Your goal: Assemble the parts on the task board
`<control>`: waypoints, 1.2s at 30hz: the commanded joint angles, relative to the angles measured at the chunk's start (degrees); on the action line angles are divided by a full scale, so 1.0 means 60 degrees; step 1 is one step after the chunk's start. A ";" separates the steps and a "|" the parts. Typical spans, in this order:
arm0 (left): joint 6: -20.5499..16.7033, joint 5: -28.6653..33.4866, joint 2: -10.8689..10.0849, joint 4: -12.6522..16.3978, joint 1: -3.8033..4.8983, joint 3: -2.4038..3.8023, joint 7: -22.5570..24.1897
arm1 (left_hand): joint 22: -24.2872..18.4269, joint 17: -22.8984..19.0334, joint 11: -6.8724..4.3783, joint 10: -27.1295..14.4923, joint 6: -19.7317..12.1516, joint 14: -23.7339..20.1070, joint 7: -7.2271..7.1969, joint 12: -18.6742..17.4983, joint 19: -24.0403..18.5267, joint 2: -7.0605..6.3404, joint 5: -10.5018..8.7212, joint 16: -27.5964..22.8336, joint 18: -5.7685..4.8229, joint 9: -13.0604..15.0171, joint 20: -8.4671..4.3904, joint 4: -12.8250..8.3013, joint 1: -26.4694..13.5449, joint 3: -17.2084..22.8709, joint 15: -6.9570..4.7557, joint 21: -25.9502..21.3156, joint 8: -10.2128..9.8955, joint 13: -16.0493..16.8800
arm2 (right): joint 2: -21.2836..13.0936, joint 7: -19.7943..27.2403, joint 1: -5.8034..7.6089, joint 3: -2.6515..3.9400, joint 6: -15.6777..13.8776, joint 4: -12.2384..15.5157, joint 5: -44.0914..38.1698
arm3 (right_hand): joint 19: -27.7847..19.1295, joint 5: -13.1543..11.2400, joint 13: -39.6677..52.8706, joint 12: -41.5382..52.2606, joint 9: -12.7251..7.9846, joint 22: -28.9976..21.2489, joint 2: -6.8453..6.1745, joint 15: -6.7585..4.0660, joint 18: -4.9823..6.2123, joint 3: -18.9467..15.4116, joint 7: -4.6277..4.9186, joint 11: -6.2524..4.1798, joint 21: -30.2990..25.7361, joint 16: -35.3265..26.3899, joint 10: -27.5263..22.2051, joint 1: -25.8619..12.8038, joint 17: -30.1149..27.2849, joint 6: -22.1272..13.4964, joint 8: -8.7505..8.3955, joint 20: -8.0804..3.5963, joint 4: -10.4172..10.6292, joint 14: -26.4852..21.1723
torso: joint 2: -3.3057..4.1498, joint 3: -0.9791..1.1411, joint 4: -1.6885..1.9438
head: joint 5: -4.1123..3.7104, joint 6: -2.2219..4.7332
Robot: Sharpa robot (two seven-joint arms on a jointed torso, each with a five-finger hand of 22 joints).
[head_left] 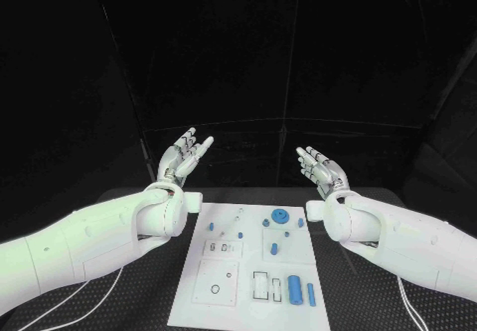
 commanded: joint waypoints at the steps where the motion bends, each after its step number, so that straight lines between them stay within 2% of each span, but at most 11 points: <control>1: 0.0852 -0.0159 0.0031 -0.0068 0.0031 0.0016 0.0918 | 0.0023 0.0019 0.0166 0.0045 0.0127 0.0085 0.1542 0.0038 0.0031 0.0000 0.0073 0.0036 0.0222 0.0019 0.0130 0.0113 0.0425 0.0040 0.0156 0.0047 0.0056 0.0022 | 0.0138 -0.0500 -0.0032 0.0148 0.1823 -0.0353 -0.0703 | 0.0037 0.0098 0.0028 0.0109 0.0023 0.0022 0.0073 0.0126 0.0197 -0.0095 0.1152 0.0078 0.0068 0.0078 0.0199 0.0368 0.0021 0.0130 0.0062 0.0140 -0.0012 0.0107 | 0.0000 0.0000 0.0000 | 0.0000 -0.0001; 5: 0.0852 -0.0159 0.0031 -0.0068 0.0031 0.0016 0.0918 | 0.0023 0.0019 0.0166 0.0045 0.0127 0.0085 0.1542 0.0038 0.0031 0.0000 0.0073 0.0036 0.0222 0.0019 0.0130 0.0113 0.0425 0.0040 0.0156 0.0047 0.0056 0.0022 | 0.0251 -0.0619 -0.0069 0.0301 0.2257 -0.0647 -0.0843 | 0.0081 0.0130 0.0037 0.0207 0.0038 0.0036 0.0094 0.0066 0.0209 -0.0046 0.1258 0.0107 0.0105 0.0114 0.0331 0.0638 0.0032 0.0255 0.0079 0.0140 -0.0170 0.0240 | 0.0000 0.0000 0.0000 | 0.0000 -0.0001; 9: 0.0852 -0.0159 0.0031 -0.0068 0.0031 0.0016 0.0918 | 0.0023 0.0019 0.0166 0.0045 0.0127 0.0085 0.1542 0.0038 0.0031 0.0000 0.0073 0.0036 0.0222 0.0019 0.0130 0.0113 0.0425 0.0040 0.0156 0.0047 0.0056 0.0022 | 0.0284 -0.0654 -0.0080 0.0347 0.2386 -0.0735 -0.0885 | 0.0398 -0.0115 0.0067 0.0408 0.0096 0.0113 0.0071 0.0084 0.0343 0.0238 0.1391 0.0162 0.0321 0.0266 0.0717 0.1444 0.0087 0.0759 0.0165 0.0126 -0.0750 0.0814 | 0.0000 0.0000 0.0000 | 0.0000 -0.0001; 14: 0.1070 -0.0182 0.0057 -0.0228 0.0031 0.0017 0.0810 | 0.0031 0.0053 0.0227 0.0193 0.0258 0.0297 0.1565 0.0071 0.0065 0.0019 0.0072 0.0084 0.0194 0.0038 0.0149 0.0057 0.0456 0.0052 0.0210 0.0061 0.0085 0.0046 | 0.0076 -0.0636 -0.0079 0.0349 0.2043 -0.0719 -0.2285 | 0.2014 -0.0493 0.0220 0.1145 0.0299 0.0456 -0.0112 -0.0142 0.0723 0.0639 0.1474 0.0127 0.1320 0.0973 0.2841 0.2379 0.0302 0.2564 0.0593 0.0115 -0.1490 0.3468 | 0.0002 0.0004 -0.0007 | -0.0096 -0.0099; 18: 0.1406 -0.0435 0.0017 -0.0272 0.0032 0.0016 0.0631 | 0.0165 0.0272 0.0316 0.0874 0.0711 0.1703 0.1577 0.0221 0.0657 0.0092 0.0087 0.0485 0.0182 0.0100 0.0182 -0.0020 0.0485 0.0057 0.0216 0.0290 0.0185 0.0136 | -0.0128 -0.0815 -0.0074 0.0354 0.2016 -0.0709 -0.3428 | 0.4145 -0.0779 0.0159 0.1264 0.0419 0.0807 -0.0303 -0.0488 0.1088 0.0819 0.1317 -0.0126 0.2478 0.1407 0.3976 0.2838 0.0344 0.4298 0.0966 0.0085 -0.1717 0.5639 | 0.0009 -0.0002 0.0012 | -0.0117 -0.0134; 21: 0.1733 -0.0708 -0.0073 -0.0278 0.0037 0.0016 0.0442 | 0.0708 0.0646 0.0175 0.2596 0.1641 0.4104 0.1551 0.0666 0.3055 0.0143 0.0083 0.1312 0.0445 0.0226 0.0150 -0.0144 0.0570 0.0044 -0.0068 0.1285 0.0413 0.0362 | -0.0307 -0.1079 -0.0057 0.0357 0.1872 -0.0719 -0.4671 | 0.4996 -0.0936 0.0136 0.1096 0.0440 0.0862 -0.0569 -0.0748 0.1303 0.1190 0.1124 -0.0361 0.2809 0.1449 0.4708 0.3574 0.0324 0.5549 0.1139 0.0050 -0.1751 0.6544 | 0.0017 0.0000 0.0011 | -0.0054 -0.0214; 23: 0.1911 -0.0939 -0.0142 -0.0263 0.0042 0.0016 0.0318 | 0.1035 0.0752 0.0067 0.4170 0.2476 0.4950 0.1543 0.1112 0.4586 0.0164 0.0103 0.1663 0.0632 0.0336 0.0119 -0.0262 0.0658 0.0029 -0.0278 0.1974 0.0627 0.0549 | -0.0362 -0.1230 -0.0038 0.0358 0.1811 -0.0736 -0.5367 | 0.5431 -0.1031 0.0139 0.1010 0.0445 0.0907 -0.0645 -0.0935 0.1328 0.1379 0.1015 -0.0474 0.3000 0.1537 0.5136 0.3766 0.0364 0.6098 0.1203 -0.0067 -0.1777 0.7137 | 0.0019 -0.0010 0.0000 | -0.0067 -0.0235; 26: 0.2140 -0.1320 -0.0261 -0.0211 0.0063 0.0015 0.0140 | 0.1163 0.0872 -0.0112 0.6076 0.3711 0.5964 0.1466 0.1660 0.5315 0.0132 0.0127 0.2060 0.0893 0.0493 0.0075 -0.0499 0.0881 0.0028 -0.0542 0.2351 0.0957 0.0742 | -0.0436 -0.1475 0.0008 0.0359 0.1776 -0.0702 -0.6478 | 0.6026 -0.1070 0.0129 0.0827 0.0415 0.0993 -0.0742 -0.1192 0.1323 0.1621 0.0884 -0.0617 0.3304 0.1582 0.5765 0.3795 0.0390 0.6499 0.1187 -0.0324 -0.1774 0.7918 | 0.0026 -0.0024 -0.0004 | -0.0051 -0.0280; 31: 0.2367 -0.1883 -0.0455 -0.0027 0.0134 0.0014 -0.0100 | 0.1350 0.1104 -0.0484 0.7377 0.5870 0.7458 0.1176 0.1945 0.6522 0.0106 0.0100 0.2525 0.1097 0.0706 -0.0114 -0.1024 0.1434 0.0099 -0.0983 0.2947 0.1456 0.0753 | -0.0506 -0.1993 0.0269 0.0359 0.1893 -0.0549 -0.8627 | 0.6991 -0.1103 0.0164 0.0801 0.0436 0.1312 -0.0941 -0.1665 0.1336 0.1859 0.0684 -0.0993 0.4051 0.1931 0.6958 0.3795 0.0615 0.7186 0.1264 -0.0822 -0.1775 0.9282 | 0.0166 0.0033 0.0024 | -0.0084 -0.0359; 34: 0.2414 -0.2126 -0.0571 0.0123 0.0198 0.0000 -0.0216 | 0.1445 0.1287 -0.0707 0.7973 0.6370 0.8234 0.1015 0.2029 0.7123 0.0114 0.0104 0.2789 0.1110 0.0725 -0.0393 -0.1205 0.1606 0.0115 -0.1220 0.3241 0.1578 0.0755 | -0.0521 -0.2314 0.0411 0.0359 0.2061 -0.0425 -0.9851 | 0.7477 -0.1023 0.0199 0.0888 0.0463 0.1588 -0.1051 -0.1945 0.1332 0.1936 0.0481 -0.1240 0.4604 0.2203 0.7657 0.3853 0.0810 0.7623 0.1363 -0.1106 -0.1774 0.9999 | 0.0242 0.0041 0.0026 | -0.0130 -0.0349; 36: 0.2437 -0.2248 -0.0695 0.0303 0.0300 -0.0155 -0.0283 | 0.1535 0.1468 -0.0878 0.8412 0.6730 0.8850 0.0861 0.2068 0.7590 0.0149 0.0088 0.3039 0.1127 0.0745 -0.0571 -0.1321 0.1734 0.0156 -0.1460 0.3486 0.1672 0.0752 | -0.0536 -0.2530 0.0516 0.0359 0.2196 -0.0319 -1.0613 | 0.7881 -0.1023 0.0192 0.0843 0.0447 0.1889 -0.1129 -0.2162 0.1308 0.1979 0.0349 -0.1415 0.5183 0.2477 0.8082 0.3829 0.1034 0.7881 0.1355 -0.1356 -0.1742 1.0670 | 0.0302 0.0032 0.0039 | -0.0160 -0.0341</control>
